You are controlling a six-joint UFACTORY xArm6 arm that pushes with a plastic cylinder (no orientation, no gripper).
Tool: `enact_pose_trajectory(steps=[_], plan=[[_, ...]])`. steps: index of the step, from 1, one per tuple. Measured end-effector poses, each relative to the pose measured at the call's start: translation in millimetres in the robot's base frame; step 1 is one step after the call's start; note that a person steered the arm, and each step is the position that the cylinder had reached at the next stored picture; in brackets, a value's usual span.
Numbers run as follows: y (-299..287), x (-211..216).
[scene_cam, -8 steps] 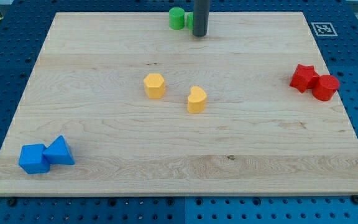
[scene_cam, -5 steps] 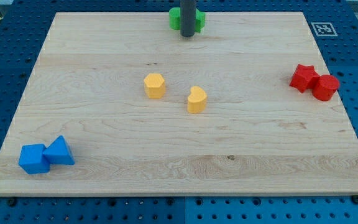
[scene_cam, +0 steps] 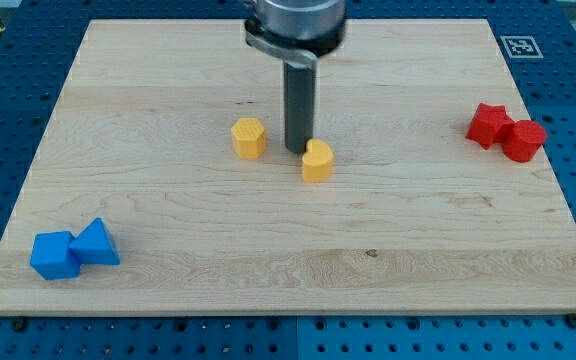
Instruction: Push the yellow heart bottom middle of board
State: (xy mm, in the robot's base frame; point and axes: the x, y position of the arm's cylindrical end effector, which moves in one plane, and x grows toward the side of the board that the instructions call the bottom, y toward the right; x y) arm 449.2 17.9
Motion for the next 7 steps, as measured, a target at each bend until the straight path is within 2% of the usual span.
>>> enact_pose_trajectory(steps=[1,2,5,7], plan=[[24,13],[31,-5],[39,62],[81,63]])
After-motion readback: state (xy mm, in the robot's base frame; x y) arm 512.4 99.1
